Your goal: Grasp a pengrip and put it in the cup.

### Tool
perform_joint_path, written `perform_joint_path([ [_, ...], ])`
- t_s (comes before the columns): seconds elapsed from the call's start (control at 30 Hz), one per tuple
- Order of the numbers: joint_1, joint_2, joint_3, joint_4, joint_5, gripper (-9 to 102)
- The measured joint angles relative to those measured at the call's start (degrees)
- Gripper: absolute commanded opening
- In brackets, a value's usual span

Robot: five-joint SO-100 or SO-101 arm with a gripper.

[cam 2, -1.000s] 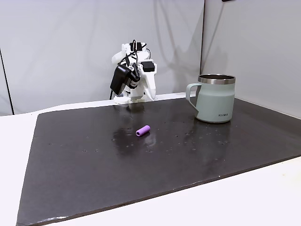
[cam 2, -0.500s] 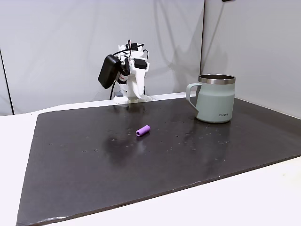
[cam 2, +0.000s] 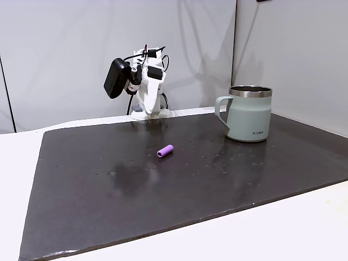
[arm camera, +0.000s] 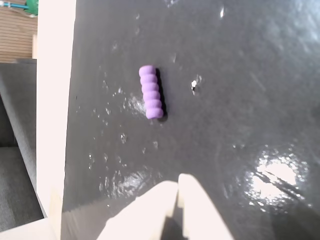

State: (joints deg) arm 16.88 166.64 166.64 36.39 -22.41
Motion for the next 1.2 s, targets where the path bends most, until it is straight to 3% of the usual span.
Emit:
perform_joint_path([
  [0.27,2.46,-34.37,-22.06,-4.57,3.87,0],
  [0.5,3.25,-51.94,-35.86,-5.8,4.13,0],
  [1.2,-2.46,-72.51,-55.2,-10.72,2.99,0],
])
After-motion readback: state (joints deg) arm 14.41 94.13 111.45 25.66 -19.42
